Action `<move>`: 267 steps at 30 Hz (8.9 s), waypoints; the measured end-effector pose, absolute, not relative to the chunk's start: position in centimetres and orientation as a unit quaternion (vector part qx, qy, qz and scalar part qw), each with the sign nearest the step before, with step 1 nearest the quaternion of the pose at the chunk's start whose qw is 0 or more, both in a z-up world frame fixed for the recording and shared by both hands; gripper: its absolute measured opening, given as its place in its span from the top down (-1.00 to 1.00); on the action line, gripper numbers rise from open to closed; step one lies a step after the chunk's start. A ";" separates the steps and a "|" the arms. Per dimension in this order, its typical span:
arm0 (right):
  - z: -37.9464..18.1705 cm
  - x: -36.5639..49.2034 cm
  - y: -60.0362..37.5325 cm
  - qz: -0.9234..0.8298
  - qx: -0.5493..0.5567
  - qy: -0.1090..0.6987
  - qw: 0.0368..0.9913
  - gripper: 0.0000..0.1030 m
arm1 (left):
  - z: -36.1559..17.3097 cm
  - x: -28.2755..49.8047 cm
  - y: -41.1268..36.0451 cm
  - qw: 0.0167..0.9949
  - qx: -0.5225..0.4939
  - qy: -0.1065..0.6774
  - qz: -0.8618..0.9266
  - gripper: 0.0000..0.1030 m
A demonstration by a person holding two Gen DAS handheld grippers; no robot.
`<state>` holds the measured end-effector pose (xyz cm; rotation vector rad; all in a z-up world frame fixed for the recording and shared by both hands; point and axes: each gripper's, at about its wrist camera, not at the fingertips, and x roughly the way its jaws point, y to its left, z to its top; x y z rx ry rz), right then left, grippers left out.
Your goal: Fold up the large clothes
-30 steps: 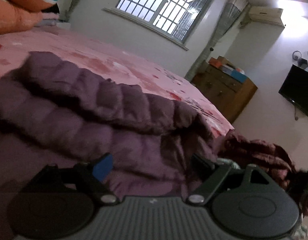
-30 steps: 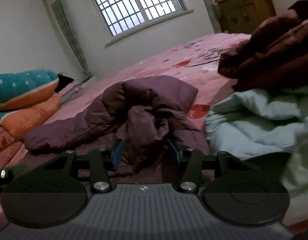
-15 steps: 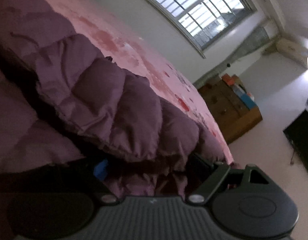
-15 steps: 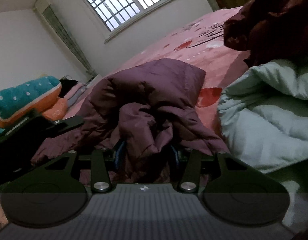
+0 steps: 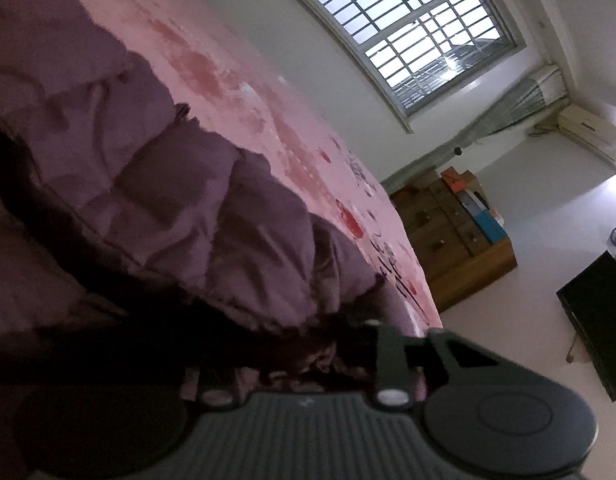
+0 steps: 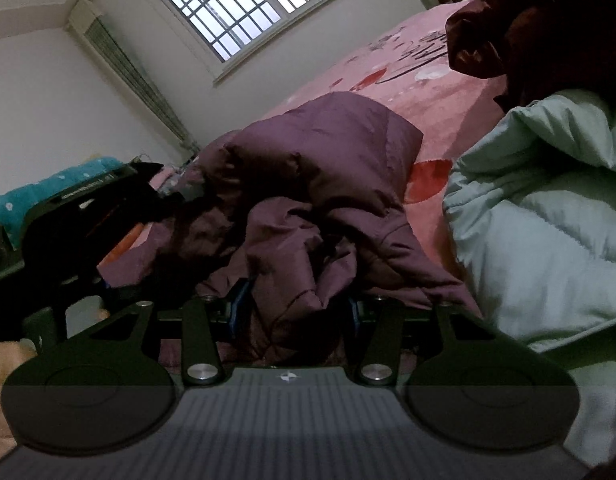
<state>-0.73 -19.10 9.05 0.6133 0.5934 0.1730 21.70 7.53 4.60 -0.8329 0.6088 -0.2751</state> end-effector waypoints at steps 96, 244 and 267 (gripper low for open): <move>7.3 3.9 -22.1 -0.027 0.311 0.230 0.922 0.72 | 6.7 22.0 16.4 0.959 -0.012 0.282 0.041 0.64; 14.2 -33.9 -21.3 0.017 0.249 0.443 0.861 -1.00 | 1.0 -11.6 35.5 0.903 -0.259 0.334 0.078 -0.98; 13.8 -33.9 -21.3 0.054 0.270 0.449 0.850 -1.00 | 0.8 -11.3 32.8 0.914 -0.223 0.339 0.013 -0.93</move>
